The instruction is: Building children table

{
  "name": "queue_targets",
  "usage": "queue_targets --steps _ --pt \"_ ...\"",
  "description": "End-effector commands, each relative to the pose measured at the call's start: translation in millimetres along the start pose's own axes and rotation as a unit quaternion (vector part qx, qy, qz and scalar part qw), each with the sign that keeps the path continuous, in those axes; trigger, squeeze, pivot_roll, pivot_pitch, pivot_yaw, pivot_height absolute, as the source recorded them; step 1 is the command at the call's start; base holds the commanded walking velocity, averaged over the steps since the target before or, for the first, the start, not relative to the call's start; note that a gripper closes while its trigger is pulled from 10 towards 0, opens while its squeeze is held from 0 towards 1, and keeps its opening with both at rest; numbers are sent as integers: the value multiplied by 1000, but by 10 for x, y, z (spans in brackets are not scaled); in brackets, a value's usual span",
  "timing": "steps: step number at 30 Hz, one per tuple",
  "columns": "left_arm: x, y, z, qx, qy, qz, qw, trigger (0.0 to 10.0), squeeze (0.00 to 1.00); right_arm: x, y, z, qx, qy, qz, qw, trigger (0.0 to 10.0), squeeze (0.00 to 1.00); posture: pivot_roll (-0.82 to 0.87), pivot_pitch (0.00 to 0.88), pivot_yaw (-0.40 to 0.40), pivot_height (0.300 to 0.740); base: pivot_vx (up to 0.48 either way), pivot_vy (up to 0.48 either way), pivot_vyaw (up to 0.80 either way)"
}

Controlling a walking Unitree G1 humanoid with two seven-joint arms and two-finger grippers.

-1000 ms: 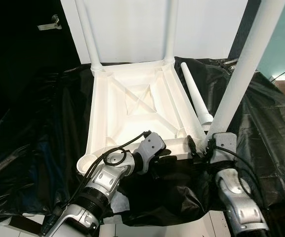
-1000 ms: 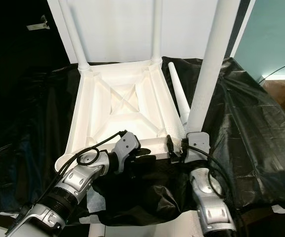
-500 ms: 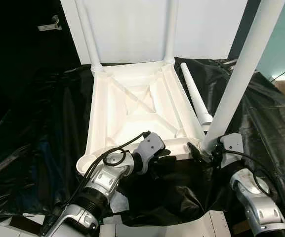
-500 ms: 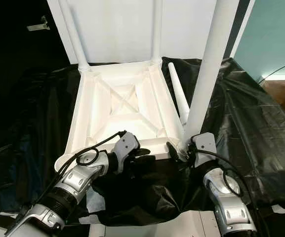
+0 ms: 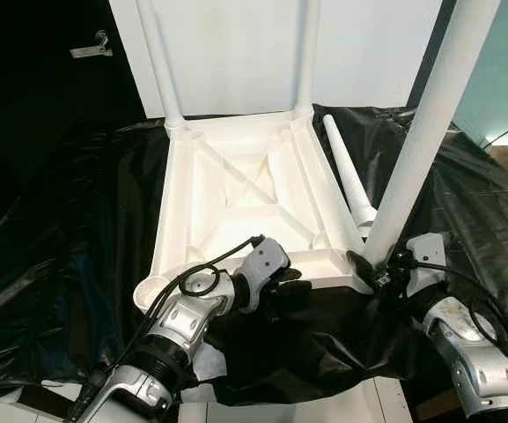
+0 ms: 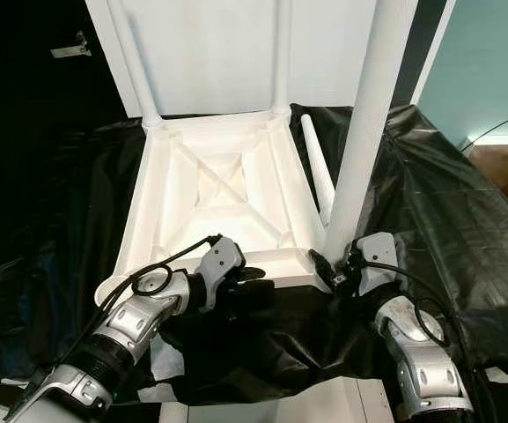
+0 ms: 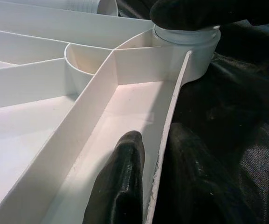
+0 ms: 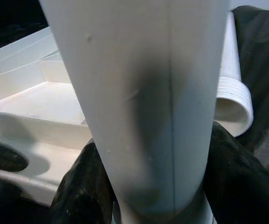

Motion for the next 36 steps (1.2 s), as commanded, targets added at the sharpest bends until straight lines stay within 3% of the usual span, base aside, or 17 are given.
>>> queue_targets --steps 1,4,6,7,8,9,10,12,20,21,22,24,25,28,33,34,36 --pt "192 72 -160 -30 -18 -57 998 10000 0 -272 11 -154 -22 17 2 1000 0 0 -78 0 9 740 0 0 0" --pt "189 70 -161 -30 -17 -56 998 10000 0 -239 -16 -161 -19 22 -41 999 0 0 -78 0 9 740 0 0 0" --pt "186 66 -163 -30 -17 -55 998 10000 0 -157 -65 -180 -16 18 -113 993 0 0 -75 0 9 740 0 0 0" --pt "186 66 -163 -30 -17 -55 998 10000 0 -157 -65 -180 -16 18 -113 993 0 0 -75 0 9 740 0 0 0" --pt "183 66 -161 -30 -17 -54 998 10000 0 13 -130 -219 -21 14 -220 975 0 0 -68 0 5 740 0 0 0" --pt "182 66 -160 -30 -17 -54 998 10000 0 75 -156 -239 -26 16 -255 966 0 0 -68 0 5 740 0 0 0" --pt "182 66 -160 -30 -17 -54 998 10000 0 75 -156 -239 -26 16 -255 966 0 0 -68 0 5 740 0 0 0" --pt "172 65 -154 -29 -18 -52 998 10000 0 197 -190 -234 -29 15 -323 946 0 0 -67 0 5 740 0 0 0" --pt "173 68 -165 -30 -18 -52 998 10000 0 98 -114 -157 -5 -4 -317 948 0 0 -66 0 4 740 0 0 0" --pt "174 70 -162 -30 -18 -51 998 10000 0 53 -79 -149 -3 -2 -300 954 4000 0 -62 0 1 740 0 0 0" --pt "174 72 -160 -29 -19 -51 998 10000 0 14 -47 -143 -2 3 -283 959 10000 0 -61 0 0 740 0 0 0" --pt "175 71 -162 -29 -19 -50 998 10000 0 -16 -21 -137 0 7 -273 962 10000 0 -59 0 0 740 0 0 0" --pt "175 66 -169 -29 -20 -49 998 10000 0 -38 0 -131 1 12 -264 964 10000 992 -60 0 0 740 0 0 0" --pt "177 59 -183 -31 -21 -49 998 10000 0 -56 29 -119 4 17 -253 967 10000 1000 -62 0 2 740 0 0 0" --pt "181 54 -193 -32 -22 -50 998 10000 0 -69 67 -86 12 14 -223 975 10000 1000 -63 0 2 740 0 0 0" --pt "181 54 -193 -32 -21 -50 998 10000 0 -58 81 -58 19 8 -207 978 10000 0 -66 0 2 740 0 0 0" --pt "182 56 -190 -32 -20 -51 998 10000 0 -50 95 -18 27 -2 -184 983 10000 0 -69 0 5 740 0 0 0"
Point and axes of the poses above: a point about 5 cm out from each wrist's last joint towards the gripper, its own y axis pointing out of the wrist towards the gripper, its own z axis along the axis of the wrist's last joint, x = y × z, the point moved 3 cm from there along y, pointing out of the wrist towards the gripper
